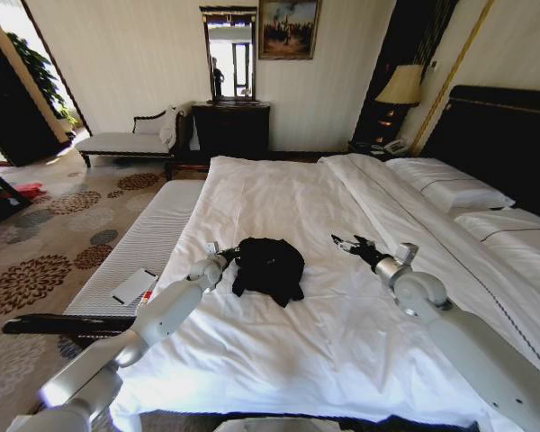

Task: Fold the clothes on the bed.

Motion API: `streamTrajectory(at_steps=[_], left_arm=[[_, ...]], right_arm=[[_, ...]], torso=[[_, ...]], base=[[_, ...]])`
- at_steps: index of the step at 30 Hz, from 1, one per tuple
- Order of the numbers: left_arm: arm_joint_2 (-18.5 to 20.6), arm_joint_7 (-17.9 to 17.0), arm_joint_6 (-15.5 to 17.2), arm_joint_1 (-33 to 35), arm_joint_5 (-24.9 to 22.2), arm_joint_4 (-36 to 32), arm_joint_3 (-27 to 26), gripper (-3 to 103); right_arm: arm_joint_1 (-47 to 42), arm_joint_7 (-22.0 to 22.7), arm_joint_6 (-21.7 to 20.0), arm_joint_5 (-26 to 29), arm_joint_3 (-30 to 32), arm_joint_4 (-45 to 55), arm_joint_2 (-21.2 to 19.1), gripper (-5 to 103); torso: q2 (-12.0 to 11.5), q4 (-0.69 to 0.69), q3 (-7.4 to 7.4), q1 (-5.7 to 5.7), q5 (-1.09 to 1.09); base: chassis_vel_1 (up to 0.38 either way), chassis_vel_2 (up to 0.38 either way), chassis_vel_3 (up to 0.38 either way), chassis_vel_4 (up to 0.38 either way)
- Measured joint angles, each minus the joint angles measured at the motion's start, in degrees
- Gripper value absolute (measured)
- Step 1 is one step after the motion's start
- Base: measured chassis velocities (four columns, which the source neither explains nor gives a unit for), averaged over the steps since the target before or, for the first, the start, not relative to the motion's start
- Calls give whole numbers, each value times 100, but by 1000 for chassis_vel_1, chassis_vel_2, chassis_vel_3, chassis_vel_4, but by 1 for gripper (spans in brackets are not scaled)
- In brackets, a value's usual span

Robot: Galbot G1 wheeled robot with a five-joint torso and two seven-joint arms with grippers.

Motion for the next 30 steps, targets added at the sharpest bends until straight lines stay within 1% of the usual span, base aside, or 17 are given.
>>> streamTrajectory(at_steps=[1, 2, 5, 6, 8, 10, 11, 14, 16, 22, 30], left_arm=[[39, 0, -3, 64, 9, -55, -12, 1], [50, 0, -5, 79, 13, -71, -19, 1], [66, 2, -14, 125, 22, -119, -59, 1], [66, 2, -14, 125, 22, -119, -59, 1], [74, 2, -15, 149, 22, -175, -86, 1], [101, 2, -17, 178, 22, -225, -97, 1], [101, 2, -17, 178, 22, -225, -97, 1], [146, 20, -23, 212, 20, -292, -108, 1], [151, 23, -26, 212, 13, -297, -109, 1], [167, 40, -30, 196, -19, -285, -32, 1], [161, 39, -34, 162, -49, -301, 72, 1]], right_arm=[[476, -16, -21, 41, -425, -272, 78, 100], [662, -24, -31, 62, -589, -373, 114, 100], [1572, -121, -53, 116, -1499, -1021, 345, 100], [1572, -121, -53, 116, -1499, -1021, 345, 100], [2020, -163, -72, 128, -2015, -1363, 552, 100], [2258, -190, -79, 110, -2337, -1535, 696, 100], [2258, -190, -79, 110, -2337, -1535, 696, 100], [2498, -256, -76, -54, -2699, -1784, 920, 100], [2596, -275, -72, -94, -2791, -1933, 1012, 100], [2818, -407, -7, -183, -2997, -2331, 1141, 100], [3114, -582, 52, -189, -3250, -2934, 1304, 100]], torso=[[0, 1, 0, 0, 0], [0, 2, 0, 0, -1], [0, 3, 0, 0, -2], [0, 3, 0, 0, -2], [-1, 1, 1, 1, 0], [-1, 1, 0, 1, -1], [-1, 1, 0, 1, -1], [0, 2, 0, 1, -1], [0, 2, 0, 0, -1], [0, -1, 0, 0, 0], [0, 1, 0, 0, 0]], base=[[0, 0, 0, 0], [0, 0, 0, 0], [0, 0, 0, 0], [0, 0, 0, 0], [0, 0, 0, 0], [0, 0, 0, 0], [0, 0, 0, 0], [0, 0, 0, 0], [0, 0, 0, 0], [0, 0, 0, 0], [0, 0, 0, 0]])
